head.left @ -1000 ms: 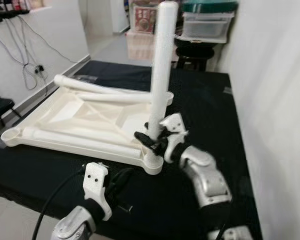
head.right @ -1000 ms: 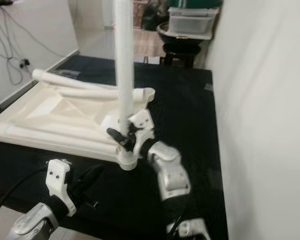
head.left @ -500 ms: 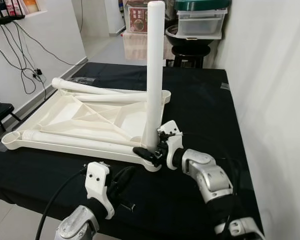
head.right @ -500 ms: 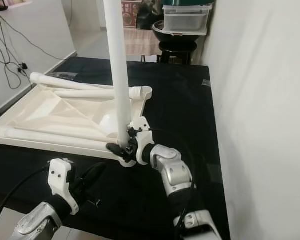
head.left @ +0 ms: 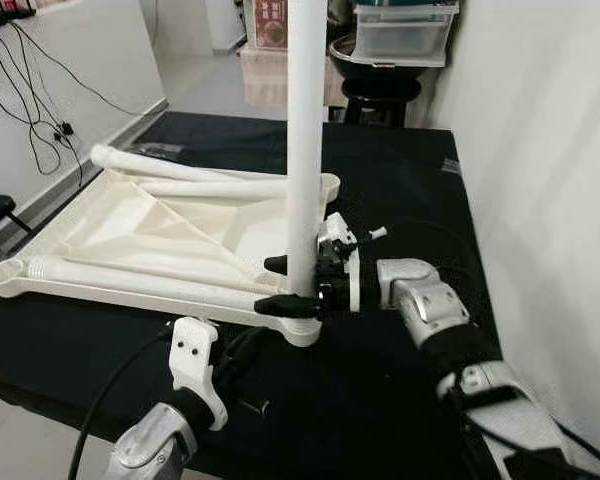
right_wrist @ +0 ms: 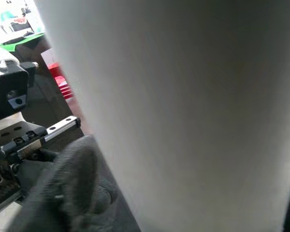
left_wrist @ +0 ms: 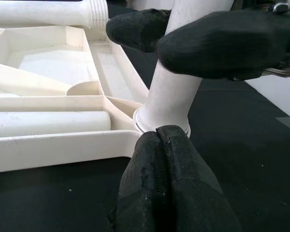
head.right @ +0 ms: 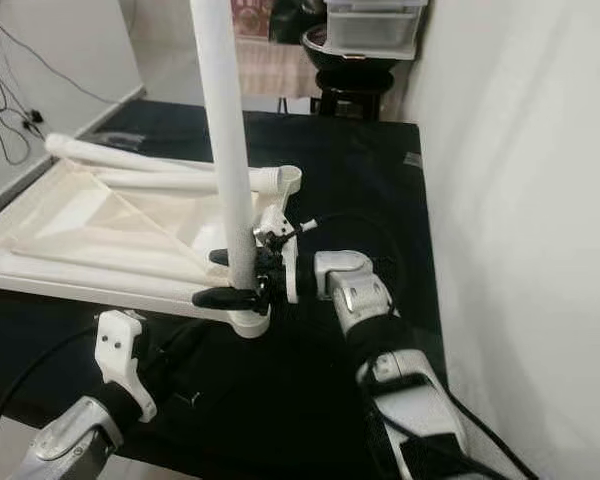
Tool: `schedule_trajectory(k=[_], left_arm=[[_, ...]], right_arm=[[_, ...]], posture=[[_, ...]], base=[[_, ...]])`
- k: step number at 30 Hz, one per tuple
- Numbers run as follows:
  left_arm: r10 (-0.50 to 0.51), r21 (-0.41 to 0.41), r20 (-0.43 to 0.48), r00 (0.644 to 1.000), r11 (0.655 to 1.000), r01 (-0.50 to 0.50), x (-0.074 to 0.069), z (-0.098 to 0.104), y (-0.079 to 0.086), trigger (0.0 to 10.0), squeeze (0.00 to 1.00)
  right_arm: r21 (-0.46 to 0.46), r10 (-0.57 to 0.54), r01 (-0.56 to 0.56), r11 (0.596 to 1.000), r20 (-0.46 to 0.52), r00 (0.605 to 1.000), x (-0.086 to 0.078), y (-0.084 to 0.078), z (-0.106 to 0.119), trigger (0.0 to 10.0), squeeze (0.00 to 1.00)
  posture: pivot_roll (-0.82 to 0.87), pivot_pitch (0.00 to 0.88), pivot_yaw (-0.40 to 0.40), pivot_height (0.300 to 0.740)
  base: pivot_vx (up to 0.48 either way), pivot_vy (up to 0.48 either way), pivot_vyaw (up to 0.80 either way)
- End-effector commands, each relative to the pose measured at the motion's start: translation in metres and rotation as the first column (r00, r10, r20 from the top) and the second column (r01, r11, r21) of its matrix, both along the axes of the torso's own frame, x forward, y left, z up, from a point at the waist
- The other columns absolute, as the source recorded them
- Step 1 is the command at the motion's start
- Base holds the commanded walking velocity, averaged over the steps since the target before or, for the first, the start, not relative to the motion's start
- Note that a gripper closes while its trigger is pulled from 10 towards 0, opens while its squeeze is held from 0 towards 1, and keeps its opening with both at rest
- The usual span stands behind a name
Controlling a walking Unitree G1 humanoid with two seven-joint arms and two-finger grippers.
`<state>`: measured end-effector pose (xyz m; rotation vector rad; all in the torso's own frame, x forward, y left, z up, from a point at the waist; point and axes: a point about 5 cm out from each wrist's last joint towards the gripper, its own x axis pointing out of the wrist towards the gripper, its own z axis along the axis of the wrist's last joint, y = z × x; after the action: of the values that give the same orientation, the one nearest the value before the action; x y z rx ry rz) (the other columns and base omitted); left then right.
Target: Building children table
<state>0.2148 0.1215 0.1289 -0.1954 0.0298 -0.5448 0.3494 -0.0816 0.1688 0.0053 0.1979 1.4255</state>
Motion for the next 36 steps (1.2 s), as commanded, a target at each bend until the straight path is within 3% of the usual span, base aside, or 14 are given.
schedule_trajectory(k=[1,14,15,16,17,18,19,26,28,29,30,31,35,36], left_arm=[[0.007,-0.002,-0.017,1.000,1.000,-0.007,-0.001,-0.004,0.001,10.0,0.00],[0.005,-0.008,-0.017,1.000,1.000,-0.005,-0.004,-0.002,0.001,10.0,0.00],[0.006,-0.006,-0.018,1.000,1.000,-0.006,-0.005,-0.002,0.001,10.0,0.00],[0.006,-0.006,-0.018,1.000,1.000,-0.006,-0.005,-0.002,0.001,10.0,0.00],[0.007,-0.004,-0.018,1.000,1.000,-0.007,-0.005,-0.002,0.002,10.0,0.00],[0.007,-0.004,-0.018,1.000,1.000,-0.007,-0.005,-0.002,0.002,10.0,0.00],[0.006,0.002,-0.020,1.000,1.000,-0.006,-0.006,-0.003,0.003,10.0,0.00],[0.024,0.016,-0.022,0.999,1.000,-0.023,-0.005,-0.005,0.005,10.0,0.00],[0.032,0.017,-0.019,0.999,0.999,-0.032,-0.005,-0.005,0.006,10.0,0.00],[0.037,0.020,-0.017,0.999,0.999,-0.036,-0.005,-0.005,0.006,10.0,0.00],[0.037,0.022,-0.017,0.999,0.999,-0.037,-0.005,-0.005,0.006,10.0,0.00],[0.030,0.021,-0.020,0.999,0.999,-0.030,-0.005,-0.005,0.006,10.0,0.00],[0.022,0.019,-0.025,0.999,1.000,-0.021,-0.004,-0.006,0.005,10.0,0.00],[0.019,0.017,-0.026,0.999,1.000,-0.018,-0.004,-0.006,0.005,10.0,0.00]], right_arm=[[0.003,0.040,-0.040,0.999,0.004,0.999,-0.002,0.013,0.000,0.0,0.00],[0.017,-0.060,0.060,0.998,0.036,0.998,-0.020,-0.023,-0.013,0.0,0.00],[-0.014,-0.260,0.261,0.965,0.046,0.965,-0.016,-0.019,-0.017,0.0,0.00],[-0.014,-0.260,0.261,0.965,0.046,0.965,-0.016,-0.019,-0.017,0.0,0.00],[-0.049,-0.629,0.628,0.777,0.004,0.778,-0.017,-0.014,-0.026,0.0,0.00],[-0.049,-0.629,0.628,0.777,0.004,0.778,-0.017,-0.014,-0.026,0.0,0.00],[-0.088,-0.704,0.707,0.701,0.067,0.707,-0.042,0.005,-0.031,0.0,0.00],[-0.147,-0.633,0.635,0.759,0.061,0.771,-0.032,0.006,-0.039,0.0,0.00],[-0.165,-0.626,0.629,0.760,0.074,0.776,-0.032,0.007,-0.040,1.6,0.00],[-0.171,-0.609,0.613,0.771,0.083,0.789,-0.032,0.008,-0.039,10.0,0.00],[-0.156,-0.590,0.593,0.790,0.070,0.804,-0.032,0.009,-0.038,10.0,0.00],[-0.146,-0.547,0.547,0.824,0.047,0.836,-0.030,0.009,-0.036,10.0,1.00],[-0.116,-0.445,0.443,0.889,0.008,0.896,-0.031,0.014,-0.026,10.0,1.00],[-0.055,-0.272,0.274,0.960,0.035,0.962,-0.033,0.016,-0.016,10.0,0.87]], posture=[[0.03,0.043,0.000,0.740],[0.01,0.071,0.004,0.740],[0.02,0.075,-0.010,0.740],[0.02,0.075,-0.010,0.740],[0.02,0.078,-0.014,0.740],[0.02,0.078,-0.014,0.740],[0.01,0.073,0.011,0.740],[0.03,0.054,0.007,0.740],[0.03,0.053,0.006,0.740],[0.03,0.051,0.006,0.740],[0.03,0.038,0.008,0.740],[0.03,0.036,0.008,0.740],[0.03,0.034,0.009,0.740],[0.03,0.026,0.019,0.740]], base=[[0.000,0.000,0.00],[0.000,0.000,0.00],[0.000,0.000,0.00],[0.000,0.000,0.00],[0.000,0.000,0.00],[0.000,0.000,0.00],[0.000,0.000,0.00],[0.000,0.000,0.00],[0.000,0.000,0.00],[0.000,0.000,0.00],[0.000,0.000,0.00],[0.000,0.000,0.00],[0.000,0.000,0.00],[0.000,0.000,0.00]])
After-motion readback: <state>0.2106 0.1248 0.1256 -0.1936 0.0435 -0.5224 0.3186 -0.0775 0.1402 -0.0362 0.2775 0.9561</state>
